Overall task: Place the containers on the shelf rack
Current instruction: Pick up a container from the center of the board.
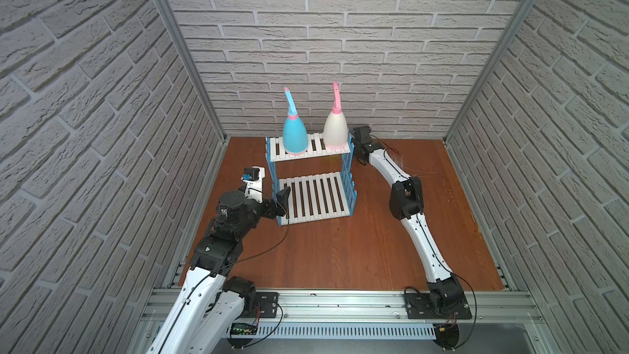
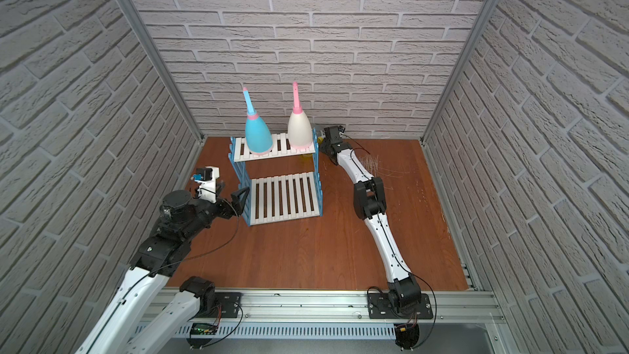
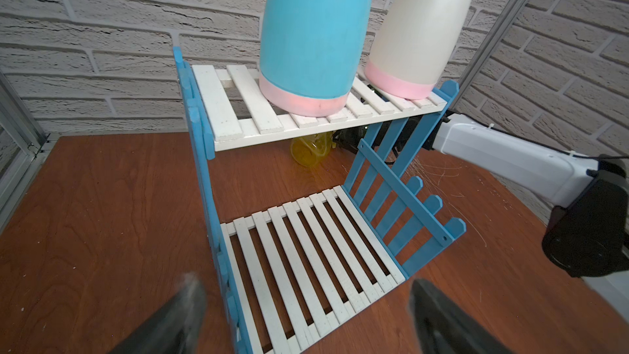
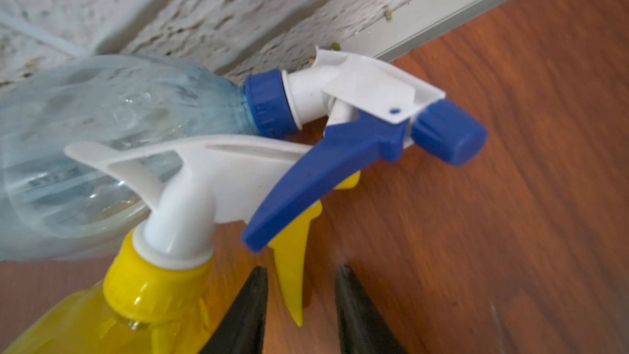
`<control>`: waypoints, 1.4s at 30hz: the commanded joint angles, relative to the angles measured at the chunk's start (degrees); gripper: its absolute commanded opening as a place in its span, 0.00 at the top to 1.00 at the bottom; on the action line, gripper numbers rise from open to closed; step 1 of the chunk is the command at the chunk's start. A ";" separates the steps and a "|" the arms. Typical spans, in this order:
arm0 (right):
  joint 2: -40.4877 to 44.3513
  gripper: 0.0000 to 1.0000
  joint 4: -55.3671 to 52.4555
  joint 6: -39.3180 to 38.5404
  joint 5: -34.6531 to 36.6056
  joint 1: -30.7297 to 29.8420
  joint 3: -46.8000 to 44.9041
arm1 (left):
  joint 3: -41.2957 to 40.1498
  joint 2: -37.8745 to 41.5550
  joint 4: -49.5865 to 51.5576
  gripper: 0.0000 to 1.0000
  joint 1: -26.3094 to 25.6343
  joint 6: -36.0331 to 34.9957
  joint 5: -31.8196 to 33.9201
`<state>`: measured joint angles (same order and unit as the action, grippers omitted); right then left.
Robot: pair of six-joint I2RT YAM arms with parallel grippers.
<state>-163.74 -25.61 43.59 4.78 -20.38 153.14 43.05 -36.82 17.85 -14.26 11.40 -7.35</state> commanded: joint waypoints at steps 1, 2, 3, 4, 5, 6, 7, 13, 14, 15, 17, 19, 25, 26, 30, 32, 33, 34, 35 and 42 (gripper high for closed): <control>-2.13 0.63 0.43 2.46 3.22 -0.44 0.69 | -0.50 -0.16 -3.86 0.02 0.02 -1.03 -0.82; -2.32 0.63 0.89 3.08 3.80 -0.56 0.81 | -0.40 -0.28 -3.86 0.02 0.00 -1.03 -0.86; -2.61 0.63 1.08 3.42 4.78 -0.73 1.07 | -0.26 -0.43 -3.91 0.02 0.02 -1.09 -0.90; -2.82 0.63 1.13 3.80 5.70 -0.88 1.45 | -0.18 -0.50 -3.98 0.02 0.07 -1.11 -0.97; -3.12 0.63 1.40 4.16 6.61 -1.03 1.66 | -0.14 -0.60 -3.96 0.02 0.03 -1.11 -0.99; -3.20 0.63 1.73 4.60 7.24 -1.19 1.78 | 0.00 -0.62 -3.96 0.02 0.02 -1.12 -1.07; -3.35 0.64 1.97 5.07 7.93 -1.28 1.80 | 0.06 -0.61 -3.93 0.02 0.03 -1.09 -1.00; -3.73 0.70 1.89 6.70 11.12 -1.33 1.83 | 0.44 -0.18 -3.33 0.02 0.07 -1.29 -0.87; -3.55 0.72 1.65 6.64 11.59 -1.31 1.75 | 0.38 -0.12 -3.22 0.02 0.03 -1.32 -0.77; -3.33 0.74 1.25 6.54 12.10 -1.37 1.73 | 0.37 0.02 -3.11 0.02 0.04 -1.37 -0.78; -2.89 0.76 0.69 6.36 13.15 -1.33 1.66 | 0.32 0.26 -2.98 0.02 0.02 -1.38 -0.60; -2.20 0.78 0.17 5.97 14.04 -1.24 1.48 | 0.22 0.52 -2.99 0.02 0.02 -1.24 -0.56; 5.21 0.85 2.36 5.54 15.76 -0.22 -9.74 | -0.31 1.64 -2.78 0.02 0.02 -0.86 -0.51; 6.53 0.87 3.03 5.54 15.66 0.07 -12.17 | -0.42 1.82 -2.72 0.02 0.02 -0.81 -0.53; 12.81 0.93 5.07 3.95 15.62 1.07 -21.72 | -0.64 2.31 -2.47 0.02 0.02 -0.68 -0.64; 15.99 0.95 6.73 3.04 15.81 1.52 -27.06 | -0.70 2.71 -2.45 0.02 0.02 -0.72 -0.70; 17.68 0.96 7.69 2.78 16.04 1.69 -29.80 | -0.80 2.95 -2.45 0.02 0.02 -0.68 -0.74; 19.38 0.97 8.73 2.57 16.25 2.02 -32.81 | -0.85 3.12 -2.46 0.02 0.02 -0.68 -0.73; 21.05 0.97 9.82 2.54 16.23 2.40 -35.58 | -1.00 3.38 -2.40 0.02 0.02 -0.59 -0.75; 33.28 0.97 17.24 1.81 17.34 5.08 -56.96 | -1.18 4.32 -1.44 0.02 0.03 -0.50 -1.34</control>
<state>-135.50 -11.29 46.78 20.05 -16.27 102.48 42.50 -33.04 17.76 -14.26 11.00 -7.99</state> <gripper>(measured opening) 0.174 0.982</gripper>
